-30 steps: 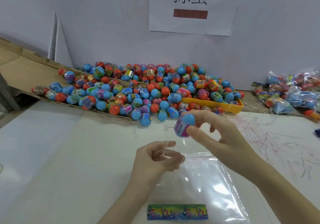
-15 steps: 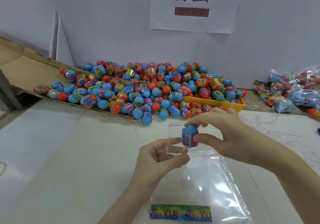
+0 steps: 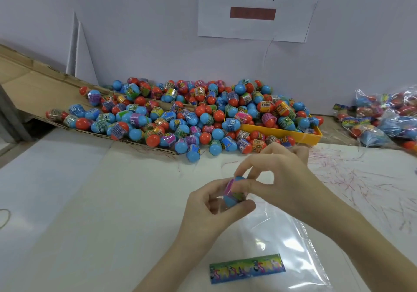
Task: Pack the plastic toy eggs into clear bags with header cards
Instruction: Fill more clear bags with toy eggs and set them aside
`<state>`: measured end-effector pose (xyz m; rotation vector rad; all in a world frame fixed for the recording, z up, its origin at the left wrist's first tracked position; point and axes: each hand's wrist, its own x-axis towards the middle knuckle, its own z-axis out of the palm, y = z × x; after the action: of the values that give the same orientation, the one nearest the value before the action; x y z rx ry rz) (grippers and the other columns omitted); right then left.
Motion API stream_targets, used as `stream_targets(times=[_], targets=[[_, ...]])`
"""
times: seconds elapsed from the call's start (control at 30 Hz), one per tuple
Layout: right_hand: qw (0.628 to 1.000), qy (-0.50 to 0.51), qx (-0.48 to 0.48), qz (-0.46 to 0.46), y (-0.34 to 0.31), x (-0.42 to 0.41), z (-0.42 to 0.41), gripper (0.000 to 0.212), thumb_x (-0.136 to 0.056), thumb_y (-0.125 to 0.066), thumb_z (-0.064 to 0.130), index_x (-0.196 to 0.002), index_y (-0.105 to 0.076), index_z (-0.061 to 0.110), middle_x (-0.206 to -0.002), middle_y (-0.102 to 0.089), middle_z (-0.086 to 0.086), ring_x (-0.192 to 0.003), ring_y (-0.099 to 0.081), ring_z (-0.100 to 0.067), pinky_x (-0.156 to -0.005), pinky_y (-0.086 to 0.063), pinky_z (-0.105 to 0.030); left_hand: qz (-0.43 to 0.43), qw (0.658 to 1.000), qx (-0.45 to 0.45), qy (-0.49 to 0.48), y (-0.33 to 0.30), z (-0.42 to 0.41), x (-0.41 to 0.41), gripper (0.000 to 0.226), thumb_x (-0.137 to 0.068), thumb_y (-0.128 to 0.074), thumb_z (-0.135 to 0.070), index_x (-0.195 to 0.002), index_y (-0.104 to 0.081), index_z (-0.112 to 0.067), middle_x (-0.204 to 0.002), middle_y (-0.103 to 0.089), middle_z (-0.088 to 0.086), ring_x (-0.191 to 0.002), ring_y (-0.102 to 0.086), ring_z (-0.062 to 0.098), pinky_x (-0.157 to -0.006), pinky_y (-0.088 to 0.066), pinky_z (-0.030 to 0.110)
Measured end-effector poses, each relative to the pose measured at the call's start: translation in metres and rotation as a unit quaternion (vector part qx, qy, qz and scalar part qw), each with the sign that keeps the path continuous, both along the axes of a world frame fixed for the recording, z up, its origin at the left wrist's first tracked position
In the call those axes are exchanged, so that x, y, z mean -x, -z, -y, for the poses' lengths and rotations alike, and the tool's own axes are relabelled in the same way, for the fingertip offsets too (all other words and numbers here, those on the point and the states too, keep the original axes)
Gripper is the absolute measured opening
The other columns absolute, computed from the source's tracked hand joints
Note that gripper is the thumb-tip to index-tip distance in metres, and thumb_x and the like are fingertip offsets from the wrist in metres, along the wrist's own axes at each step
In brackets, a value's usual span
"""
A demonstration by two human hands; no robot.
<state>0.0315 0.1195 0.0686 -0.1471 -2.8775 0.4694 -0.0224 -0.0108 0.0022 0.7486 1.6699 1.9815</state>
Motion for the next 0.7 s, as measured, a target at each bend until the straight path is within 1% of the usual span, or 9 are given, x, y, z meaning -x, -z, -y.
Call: stream_targets(times=[0.1,0.17,0.2,0.27,0.37,0.47,0.57,0.63,0.7], targets=[[1.0,-0.021,0.019,0.004,0.004,-0.001,-0.003,0.066,-0.063,-0.01,0.071,-0.089,-0.063,0.041,-0.078,-0.056,0.024,-0.095,-0.034,0.008,-0.073,-0.011,-0.026,0.031,1.0,-0.001,-0.002,0.003,0.0,0.003,0.031,-0.053,-0.079,-0.034,-0.08,-0.073,-0.021,-0.072,-0.071,-0.001,-0.067,-0.067,0.009,-0.062,-0.052,0.017],[0.998,-0.038,0.037,0.028,0.005,-0.003,-0.005,0.064,-0.06,-0.008,0.073,-0.09,-0.058,0.046,-0.082,-0.056,0.025,-0.099,-0.032,0.014,-0.075,-0.01,-0.024,0.049,0.999,0.004,0.006,0.004,-0.001,0.005,0.035,-0.052,-0.075,-0.037,-0.082,-0.071,-0.02,-0.071,-0.072,0.002,-0.067,-0.068,0.013,-0.061,-0.053,0.017],[0.997,-0.05,0.048,0.045,0.006,-0.005,-0.006,0.056,-0.059,-0.014,0.076,-0.089,-0.053,0.05,-0.083,-0.055,0.027,-0.101,-0.03,0.017,-0.077,-0.01,-0.023,0.052,0.999,0.01,0.014,0.003,-0.001,0.005,0.034,-0.054,-0.074,-0.035,-0.084,-0.071,-0.02,-0.072,-0.072,0.004,-0.067,-0.068,0.013,-0.06,-0.053,0.017],[0.991,-0.073,0.073,0.084,0.007,-0.007,-0.007,0.038,-0.059,-0.038,0.078,-0.086,-0.05,0.055,-0.088,-0.054,0.031,-0.105,-0.026,0.018,-0.082,-0.012,-0.02,0.052,0.998,0.027,0.032,0.004,0.0,0.006,0.026,-0.064,-0.075,-0.025,-0.087,-0.071,-0.015,-0.074,-0.071,0.007,-0.066,-0.066,0.012,-0.061,-0.052,0.017],[0.984,-0.097,0.094,0.117,0.011,-0.01,-0.009,0.031,-0.061,-0.074,0.055,-0.083,-0.053,0.057,-0.101,-0.048,0.035,-0.108,-0.025,0.015,-0.085,-0.012,-0.012,0.058,0.996,0.039,0.063,0.005,0.0,0.005,0.009,-0.079,-0.068,-0.009,-0.088,-0.07,-0.007,-0.067,-0.068,0.004,-0.061,-0.065,0.009,-0.059,-0.051,0.017],[0.981,-0.109,0.111,0.117,0.016,-0.01,-0.007,0.03,-0.064,-0.078,0.041,-0.08,-0.056,0.054,-0.096,-0.055,0.029,-0.107,-0.031,0.011,-0.088,-0.015,-0.02,0.058,0.995,0.049,0.069,0.008,-0.001,0.003,0.006,-0.08,-0.071,-0.01,-0.083,-0.07,-0.005,-0.071,-0.069,0.007,-0.065,-0.067,0.012,-0.06,-0.053,0.02],[0.984,-0.103,0.108,0.102,0.022,-0.008,-0.007,0.027,-0.068,-0.075,0.042,-0.072,-0.052,0.054,-0.087,-0.057,0.028,-0.107,-0.027,0.016,-0.084,-0.012,-0.021,0.087,0.992,0.054,0.07,0.01,-0.001,0.004,0.023,-0.07,-0.079,-0.024,-0.088,-0.072,-0.014,-0.084,-0.071,0.014,-0.077,-0.069,0.017,-0.068,-0.055,0.025],[0.985,-0.099,0.099,0.1,0.025,-0.006,-0.009,0.026,-0.071,-0.073,0.042,-0.069,-0.05,0.054,-0.084,-0.054,0.033,-0.11,-0.021,0.019,-0.084,-0.009,-0.018,0.132,0.986,0.051,0.088,0.013,0.0,0.007,0.044,-0.063,-0.082,-0.022,-0.104,-0.066,-0.02,-0.095,-0.073,0.01,-0.088,-0.07,0.018,-0.071,-0.056,0.025],[0.985,-0.099,0.096,0.107,0.027,-0.005,-0.012,0.025,-0.074,-0.07,0.039,-0.068,-0.05,0.052,-0.081,-0.055,0.033,-0.111,-0.021,0.022,-0.087,-0.007,-0.017,0.136,0.981,0.093,0.107,0.015,0.001,0.011,0.055,-0.059,-0.084,-0.013,-0.109,-0.062,-0.022,-0.099,-0.071,0.003,-0.087,-0.07,0.013,-0.07,-0.055,0.023]])
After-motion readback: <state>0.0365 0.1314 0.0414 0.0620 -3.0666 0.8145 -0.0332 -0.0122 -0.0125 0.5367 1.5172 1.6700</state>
